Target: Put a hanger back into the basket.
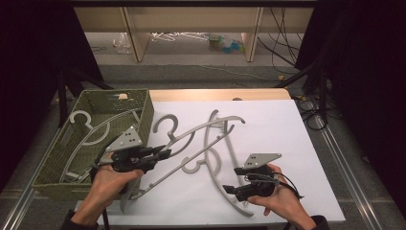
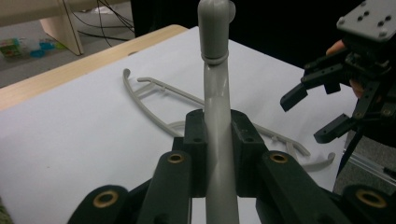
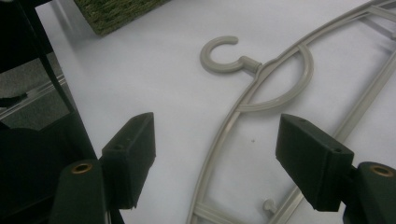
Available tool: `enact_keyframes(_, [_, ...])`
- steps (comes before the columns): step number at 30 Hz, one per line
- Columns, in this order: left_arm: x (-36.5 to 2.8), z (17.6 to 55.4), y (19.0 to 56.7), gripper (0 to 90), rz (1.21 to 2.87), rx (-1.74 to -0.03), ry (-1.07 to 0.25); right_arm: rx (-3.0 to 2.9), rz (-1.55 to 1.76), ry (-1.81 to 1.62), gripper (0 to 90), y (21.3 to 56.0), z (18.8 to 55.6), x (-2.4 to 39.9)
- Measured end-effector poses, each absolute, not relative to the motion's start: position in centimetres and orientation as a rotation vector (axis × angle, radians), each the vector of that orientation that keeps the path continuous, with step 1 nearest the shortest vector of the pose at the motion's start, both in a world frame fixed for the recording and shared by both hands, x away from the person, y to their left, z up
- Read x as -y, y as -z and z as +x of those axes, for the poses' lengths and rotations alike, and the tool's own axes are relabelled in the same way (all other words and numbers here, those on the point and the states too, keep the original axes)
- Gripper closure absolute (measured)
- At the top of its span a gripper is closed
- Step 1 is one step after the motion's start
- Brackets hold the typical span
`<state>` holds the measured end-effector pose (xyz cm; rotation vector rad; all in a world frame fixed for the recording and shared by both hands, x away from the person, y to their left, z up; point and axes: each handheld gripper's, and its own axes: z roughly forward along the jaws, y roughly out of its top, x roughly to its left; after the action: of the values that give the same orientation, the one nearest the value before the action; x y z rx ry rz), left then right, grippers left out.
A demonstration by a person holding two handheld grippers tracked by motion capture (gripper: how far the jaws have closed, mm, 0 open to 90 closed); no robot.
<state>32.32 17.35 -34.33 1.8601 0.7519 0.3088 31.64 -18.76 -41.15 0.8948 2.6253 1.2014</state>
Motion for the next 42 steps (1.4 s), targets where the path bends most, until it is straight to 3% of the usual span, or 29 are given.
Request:
enact_keyframes(20, [-23.7, 33.2, 30.0, 78.8, 1.725, -0.866, -0.395, -2.62, 0.927, -1.19, 27.0, 42.0, 31.8, 18.9])
enact_keyframes(30, [-27.9, 35.6, 28.3, 78.7, 1.687, -0.974, -0.515, -2.604, 0.93, -1.196, 27.1, 42.0, 31.9, 19.0])
enact_keyframes(42, [-32.2, 38.0, 29.7, 78.7, 1.671, -1.08, -0.574, -2.608, 0.95, -1.198, 27.1, 41.9, 31.9, 19.1])
